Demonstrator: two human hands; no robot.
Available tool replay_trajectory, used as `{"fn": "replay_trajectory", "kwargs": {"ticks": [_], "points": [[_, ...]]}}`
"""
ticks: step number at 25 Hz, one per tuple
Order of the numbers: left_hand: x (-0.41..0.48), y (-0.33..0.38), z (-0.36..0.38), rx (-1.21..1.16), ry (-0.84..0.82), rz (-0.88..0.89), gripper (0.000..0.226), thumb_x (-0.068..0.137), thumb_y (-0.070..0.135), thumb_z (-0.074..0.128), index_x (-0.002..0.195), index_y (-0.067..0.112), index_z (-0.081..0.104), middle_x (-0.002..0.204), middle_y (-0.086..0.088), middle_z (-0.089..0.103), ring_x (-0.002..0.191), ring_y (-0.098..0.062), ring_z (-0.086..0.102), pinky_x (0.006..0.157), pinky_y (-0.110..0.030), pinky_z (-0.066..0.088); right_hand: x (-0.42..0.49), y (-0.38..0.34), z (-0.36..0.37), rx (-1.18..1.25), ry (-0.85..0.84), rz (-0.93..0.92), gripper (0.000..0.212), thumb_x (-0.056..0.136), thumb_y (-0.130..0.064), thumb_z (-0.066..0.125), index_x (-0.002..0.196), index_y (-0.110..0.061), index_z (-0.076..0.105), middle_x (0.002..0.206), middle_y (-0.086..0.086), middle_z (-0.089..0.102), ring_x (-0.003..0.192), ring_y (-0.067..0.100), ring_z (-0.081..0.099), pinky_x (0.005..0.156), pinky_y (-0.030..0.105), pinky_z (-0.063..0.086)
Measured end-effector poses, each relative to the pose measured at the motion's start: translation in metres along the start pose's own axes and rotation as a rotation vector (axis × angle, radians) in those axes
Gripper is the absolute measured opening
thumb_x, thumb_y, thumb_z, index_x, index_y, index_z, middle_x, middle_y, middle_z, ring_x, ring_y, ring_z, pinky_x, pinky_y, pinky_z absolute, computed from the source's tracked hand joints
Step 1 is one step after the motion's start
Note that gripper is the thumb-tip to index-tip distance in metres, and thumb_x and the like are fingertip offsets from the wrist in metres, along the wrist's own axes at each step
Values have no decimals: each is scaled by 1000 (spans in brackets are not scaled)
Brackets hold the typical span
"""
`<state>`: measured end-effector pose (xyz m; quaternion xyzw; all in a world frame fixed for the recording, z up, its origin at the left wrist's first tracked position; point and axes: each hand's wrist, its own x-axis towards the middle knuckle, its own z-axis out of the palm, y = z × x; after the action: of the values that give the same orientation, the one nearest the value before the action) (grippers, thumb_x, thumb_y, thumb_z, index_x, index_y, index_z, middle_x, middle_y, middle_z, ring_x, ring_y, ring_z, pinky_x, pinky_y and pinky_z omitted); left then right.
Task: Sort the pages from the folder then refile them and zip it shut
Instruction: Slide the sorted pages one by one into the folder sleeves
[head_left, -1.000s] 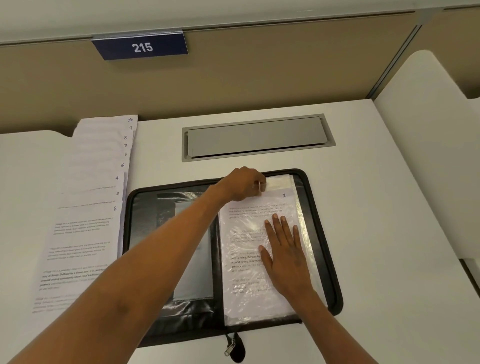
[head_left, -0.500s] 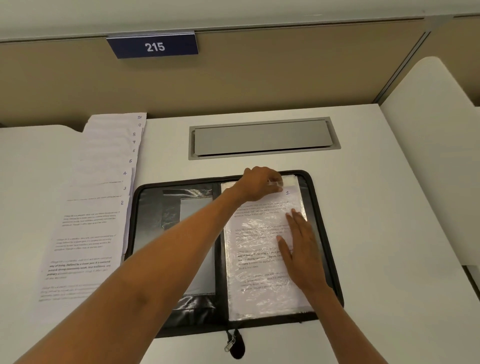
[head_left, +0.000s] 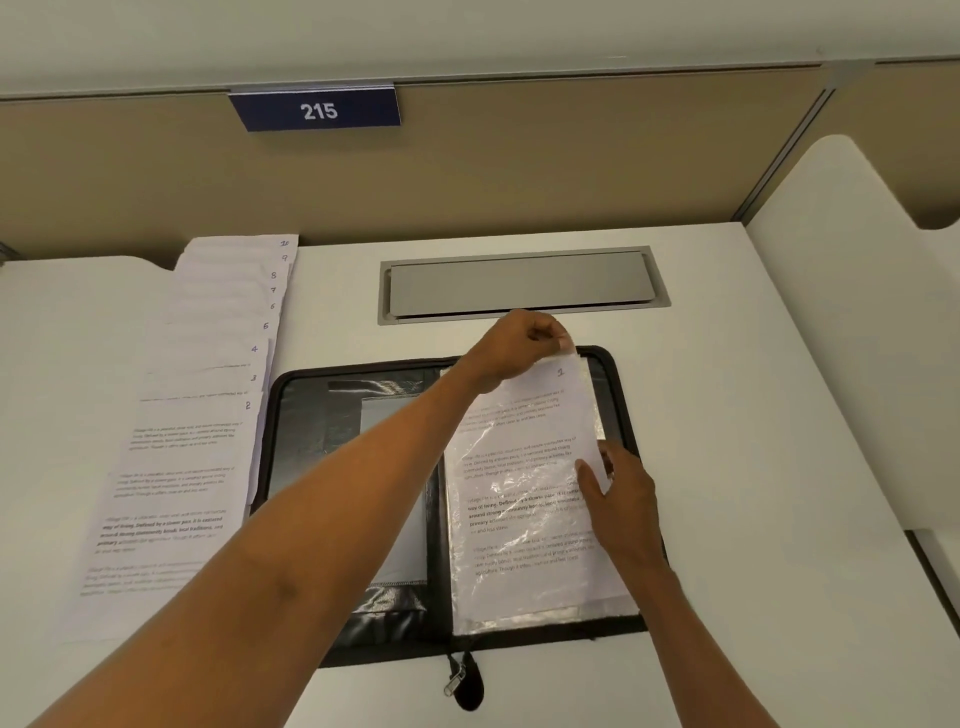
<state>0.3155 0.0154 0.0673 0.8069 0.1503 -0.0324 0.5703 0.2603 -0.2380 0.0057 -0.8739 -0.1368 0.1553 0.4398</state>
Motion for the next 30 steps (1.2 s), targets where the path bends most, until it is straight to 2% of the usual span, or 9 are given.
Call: {"fn": "replay_trajectory", "kwargs": {"ticks": [3, 7, 12, 15, 20, 24, 26, 28, 30], "points": [[-11, -5, 3, 139, 211, 8, 22, 99, 33, 69, 117, 21, 74, 117, 8, 72, 107, -11, 65, 100, -46, 53, -5, 1, -5, 35, 55, -9, 13, 98, -27, 68, 106, -17, 67, 94, -6, 70, 83, 6, 67, 73, 22, 58], [-75, -36, 26, 161, 503, 77, 32, 105, 27, 60, 135, 17, 65, 140, 0, 64, 130, -16, 56, 115, -46, 43, -6, 9, -13, 162, 108, 117, 12, 90, -22, 79, 86, -15, 70, 74, -2, 70, 68, 7, 65, 69, 26, 53], [-173, -101, 76, 570, 385, -5, 52, 112, 41, 38, 162, 30, 32, 174, 3, 11, 161, -12, 0, 131, -45, 0, -20, 20, -29, 211, -140, 259, 28, 86, -34, 83, 107, -22, 69, 94, -4, 76, 87, 12, 73, 82, 32, 60], [-195, -120, 100, 678, 353, -51, 58, 112, 45, 28, 166, 31, 13, 174, 2, -8, 159, -13, -18, 130, -50, -7, -43, 27, -38, 175, -296, 339, 29, 83, -25, 86, 105, -17, 69, 94, -2, 78, 86, 17, 76, 80, 41, 63], [-199, -119, 109, 721, 355, -116, 61, 111, 52, 17, 167, 30, 4, 174, -1, -13, 158, -16, -21, 128, -53, -9, -70, 19, -39, 29, -90, 398, 13, 87, -18, 81, 86, -13, 69, 82, 6, 73, 84, 31, 72, 69, 48, 61], [-206, -106, 90, 523, 340, -92, 62, 110, 55, 25, 166, 31, 14, 174, 3, -4, 160, -13, -11, 129, -48, -9, -91, -28, -28, 8, -37, 280, 15, 89, -18, 76, 101, -17, 67, 98, -2, 70, 92, 15, 68, 64, 26, 52], [-216, -88, 71, 294, 343, -79, 59, 109, 55, 31, 162, 29, 31, 172, 5, 17, 158, -12, 13, 128, -40, 11, -107, -64, -15, -22, -5, 144, 12, 91, -15, 72, 102, -18, 67, 98, -7, 71, 89, 5, 67, 63, 17, 47], [-231, -65, 43, 55, 334, -101, 50, 108, 55, 36, 146, 27, 54, 152, 5, 54, 138, -12, 51, 112, -30, 45, -125, -100, 6, -64, -12, 5, 9, 95, -17, 69, 101, -22, 65, 95, -12, 71, 85, 1, 67, 60, 10, 46], [-246, -49, 11, -136, 370, -139, 45, 109, 53, 37, 120, 23, 68, 117, 6, 73, 107, -10, 70, 84, -20, 56, -142, -128, 33, -136, -56, -127, 8, 98, -24, 66, 105, -26, 64, 94, -11, 70, 80, 5, 67, 61, 14, 51]]}}
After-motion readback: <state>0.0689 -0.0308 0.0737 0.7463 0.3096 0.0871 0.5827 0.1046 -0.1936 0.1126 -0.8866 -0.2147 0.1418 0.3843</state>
